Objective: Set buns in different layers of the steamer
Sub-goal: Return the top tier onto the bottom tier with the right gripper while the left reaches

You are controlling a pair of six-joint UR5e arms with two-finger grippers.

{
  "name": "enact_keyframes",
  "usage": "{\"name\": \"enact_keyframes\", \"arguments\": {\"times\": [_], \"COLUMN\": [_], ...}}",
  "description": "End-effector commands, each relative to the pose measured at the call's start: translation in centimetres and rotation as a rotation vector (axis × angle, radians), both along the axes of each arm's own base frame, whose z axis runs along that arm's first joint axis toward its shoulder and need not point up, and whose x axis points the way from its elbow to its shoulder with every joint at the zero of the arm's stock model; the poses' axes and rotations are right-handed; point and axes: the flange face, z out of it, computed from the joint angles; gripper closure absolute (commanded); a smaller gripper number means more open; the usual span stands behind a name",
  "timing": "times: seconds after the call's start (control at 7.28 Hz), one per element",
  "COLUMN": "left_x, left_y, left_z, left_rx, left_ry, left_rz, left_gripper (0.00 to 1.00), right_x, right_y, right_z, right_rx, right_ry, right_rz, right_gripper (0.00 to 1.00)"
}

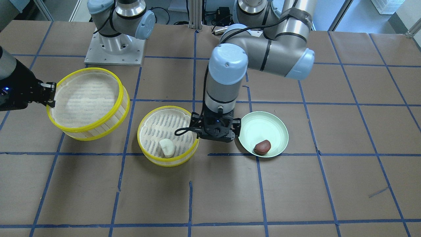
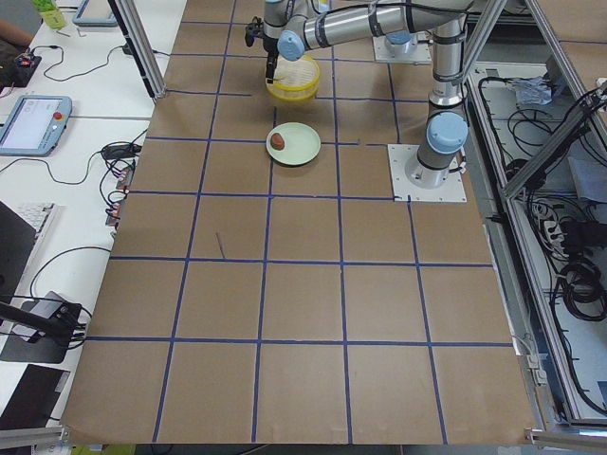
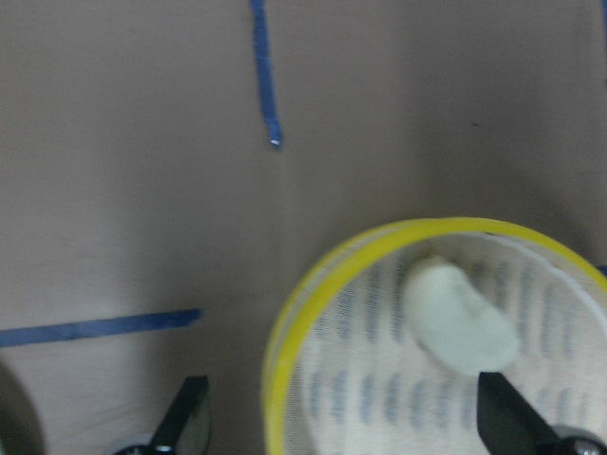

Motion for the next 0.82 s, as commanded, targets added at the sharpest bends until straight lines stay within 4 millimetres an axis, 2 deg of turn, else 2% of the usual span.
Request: {"name": "enact_keyframes", "arguments": {"times": [0.0,0.14,0.27,0.41,0.69], "left_x": [7.8,9.5,10.9,11.1,12.0], "left_y": [-0.1,0.4,1.1,1.8,1.4], "left_z": [-0.4,-2.7,-5.1,-6.3,-8.5], "left_rx": [0.067,0.118,0.164,0.190,0.198], "left_ry": [-0.031,-0.035,-0.034,-0.041,-0.131], "left_rz": [0.003,0.033,0.060,0.059,0.061], "left_gripper": [0.00,0.00,0.00,0.00,0.00], "right_x": [9.8,14.8,18.8,21.7,22.5], "right_y": [0.0,-0.8,-1.9,-2.5,-1.8], "right_z": [0.1,-0.5,-2.6,-4.6,-5.7], "right_rx": [-0.029,-0.088,-0.105,-0.101,-0.065], "right_ry": [0.031,0.041,0.043,0.048,0.062], "right_rz": [-0.032,-0.084,-0.070,-0.040,-0.038], "right_gripper": [0.98,0.98,0.98,0.98,0.98]}}
